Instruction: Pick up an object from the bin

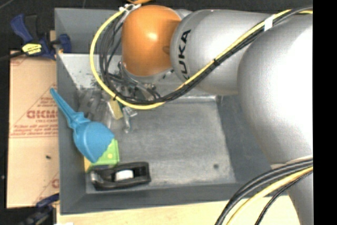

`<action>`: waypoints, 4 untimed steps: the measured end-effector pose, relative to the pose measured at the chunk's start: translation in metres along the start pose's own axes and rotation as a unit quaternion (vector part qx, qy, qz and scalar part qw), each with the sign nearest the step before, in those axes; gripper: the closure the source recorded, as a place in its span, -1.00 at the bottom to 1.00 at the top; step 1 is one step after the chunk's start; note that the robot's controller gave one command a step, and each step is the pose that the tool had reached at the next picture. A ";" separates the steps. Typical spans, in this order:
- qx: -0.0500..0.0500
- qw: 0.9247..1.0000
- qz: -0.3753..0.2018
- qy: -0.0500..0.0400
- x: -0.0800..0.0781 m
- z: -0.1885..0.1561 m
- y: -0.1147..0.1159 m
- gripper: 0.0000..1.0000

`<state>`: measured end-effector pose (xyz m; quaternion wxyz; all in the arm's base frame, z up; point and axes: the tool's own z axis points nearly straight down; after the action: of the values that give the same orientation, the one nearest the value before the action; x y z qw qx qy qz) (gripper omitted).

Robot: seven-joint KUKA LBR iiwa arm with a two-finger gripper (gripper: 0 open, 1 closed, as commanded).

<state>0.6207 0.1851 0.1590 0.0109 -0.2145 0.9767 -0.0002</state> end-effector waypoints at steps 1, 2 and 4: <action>0.001 0.998 0.060 -0.004 -0.008 -0.020 -0.046 -1.00; -0.001 0.993 0.114 -0.013 -0.030 0.087 -0.021 -1.00; 0.001 0.999 0.043 -0.016 0.033 0.046 -0.026 -1.00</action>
Offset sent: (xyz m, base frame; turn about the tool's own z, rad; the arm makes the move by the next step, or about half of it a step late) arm 0.0236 -0.0356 0.0182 0.1182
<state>0.6032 0.1477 0.1120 0.0267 -0.1720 0.9847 0.0027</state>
